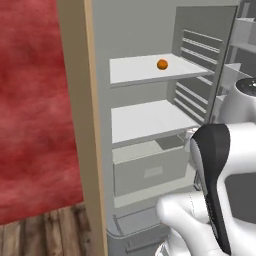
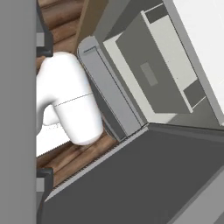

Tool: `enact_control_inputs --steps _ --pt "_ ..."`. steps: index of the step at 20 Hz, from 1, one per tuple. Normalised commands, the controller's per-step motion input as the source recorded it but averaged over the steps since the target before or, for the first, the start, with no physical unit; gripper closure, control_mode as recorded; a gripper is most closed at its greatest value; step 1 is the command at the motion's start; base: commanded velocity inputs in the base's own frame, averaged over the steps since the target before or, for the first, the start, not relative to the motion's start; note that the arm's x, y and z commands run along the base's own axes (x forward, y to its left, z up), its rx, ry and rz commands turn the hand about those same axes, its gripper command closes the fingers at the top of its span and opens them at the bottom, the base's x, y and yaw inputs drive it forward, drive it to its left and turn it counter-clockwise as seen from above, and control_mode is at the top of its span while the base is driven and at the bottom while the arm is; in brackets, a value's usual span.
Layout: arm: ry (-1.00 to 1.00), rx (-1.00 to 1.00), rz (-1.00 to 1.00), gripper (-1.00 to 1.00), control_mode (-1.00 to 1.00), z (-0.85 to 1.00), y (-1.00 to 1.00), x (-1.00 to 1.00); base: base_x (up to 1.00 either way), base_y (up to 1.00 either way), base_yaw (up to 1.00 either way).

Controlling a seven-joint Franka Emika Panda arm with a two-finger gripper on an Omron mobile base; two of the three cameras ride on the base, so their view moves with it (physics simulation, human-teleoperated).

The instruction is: Pick the tangerine and orange from the fridge and place them inside the tupperware on the counter.

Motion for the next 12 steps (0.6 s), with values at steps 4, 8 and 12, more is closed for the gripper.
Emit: enact_control_inputs --steps 4,8,12 --pt "0.0 0.0 0.0 -1.0 1.0 0.0 0.0 0.0 0.58 0.07 -0.28" --pt "0.0 0.0 0.0 -1.0 1.0 0.0 0.0 0.0 0.54 0.05 -0.18" --pt "0.0 0.0 0.0 -1.0 1.0 0.0 0.0 0.0 0.38 0.0 -0.02"
